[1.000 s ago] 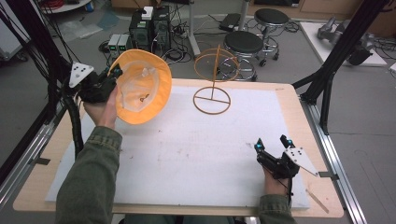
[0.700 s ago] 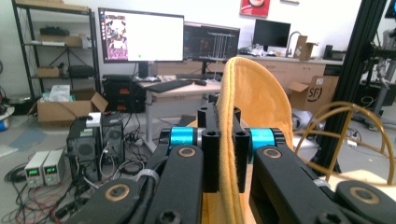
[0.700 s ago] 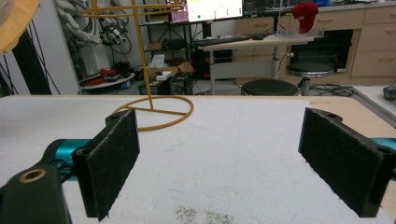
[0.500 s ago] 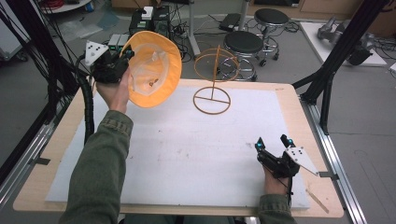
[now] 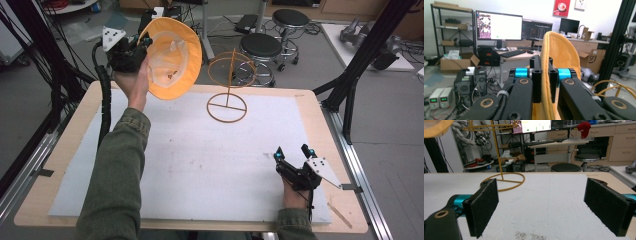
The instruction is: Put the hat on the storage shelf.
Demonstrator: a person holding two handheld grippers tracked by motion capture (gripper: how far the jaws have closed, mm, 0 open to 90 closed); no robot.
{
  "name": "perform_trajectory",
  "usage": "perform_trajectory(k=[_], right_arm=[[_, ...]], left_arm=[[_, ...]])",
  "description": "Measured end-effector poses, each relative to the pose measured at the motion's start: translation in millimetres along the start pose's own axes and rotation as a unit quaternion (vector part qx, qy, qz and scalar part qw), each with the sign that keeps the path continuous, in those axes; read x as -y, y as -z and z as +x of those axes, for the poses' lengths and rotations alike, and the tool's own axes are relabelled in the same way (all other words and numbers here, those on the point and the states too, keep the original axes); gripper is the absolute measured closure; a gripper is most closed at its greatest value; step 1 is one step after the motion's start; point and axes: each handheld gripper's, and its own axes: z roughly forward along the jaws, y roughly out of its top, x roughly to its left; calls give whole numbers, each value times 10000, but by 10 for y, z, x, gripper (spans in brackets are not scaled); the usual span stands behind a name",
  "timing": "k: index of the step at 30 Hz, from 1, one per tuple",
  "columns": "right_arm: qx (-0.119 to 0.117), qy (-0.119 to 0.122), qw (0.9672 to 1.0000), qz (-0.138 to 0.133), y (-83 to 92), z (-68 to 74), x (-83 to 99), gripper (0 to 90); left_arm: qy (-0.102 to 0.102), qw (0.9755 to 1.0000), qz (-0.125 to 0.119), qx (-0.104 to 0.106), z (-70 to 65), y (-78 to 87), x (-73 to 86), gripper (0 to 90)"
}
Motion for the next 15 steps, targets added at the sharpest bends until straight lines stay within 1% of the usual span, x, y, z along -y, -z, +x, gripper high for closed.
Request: perform_trajectory(k=[3,4,6,7,8,10,11,13,15], right_arm=[[7,-18,10000,-18,2,6,-4,114],[11,-41,10000,-31,4,9,-7,114],[23,-41,10000,-53,-2,11,-12,114],[35,-25,10000,-61,-6,11,-13,114],[27,-37,10000,-55,-9,10,-13,114],[54,-36,10000,-48,-16,1,-13,114],[66,-51,10000,-40,-16,-2,-13,114],[74,-111,9999,-27,-28,-14,-10,114],[82,-116,9999,-28,-37,-27,-8,114]], left_arm=[[-163,9998,38,-58,-95,-109,-14,872],[-211,9997,80,-71,-141,-151,-12,872],[-387,9991,120,-104,-245,-226,-9,872],[-442,9989,120,-118,-295,-268,-8,872],[-471,9987,129,-108,-349,-317,-6,872],[-505,9985,119,-153,-422,-376,-8,873],[-555,9982,74,-194,-474,-416,-8,873],[-675,9974,91,-253,-558,-486,-13,872],[-799,9962,80,-325,-639,-545,-22,873]])
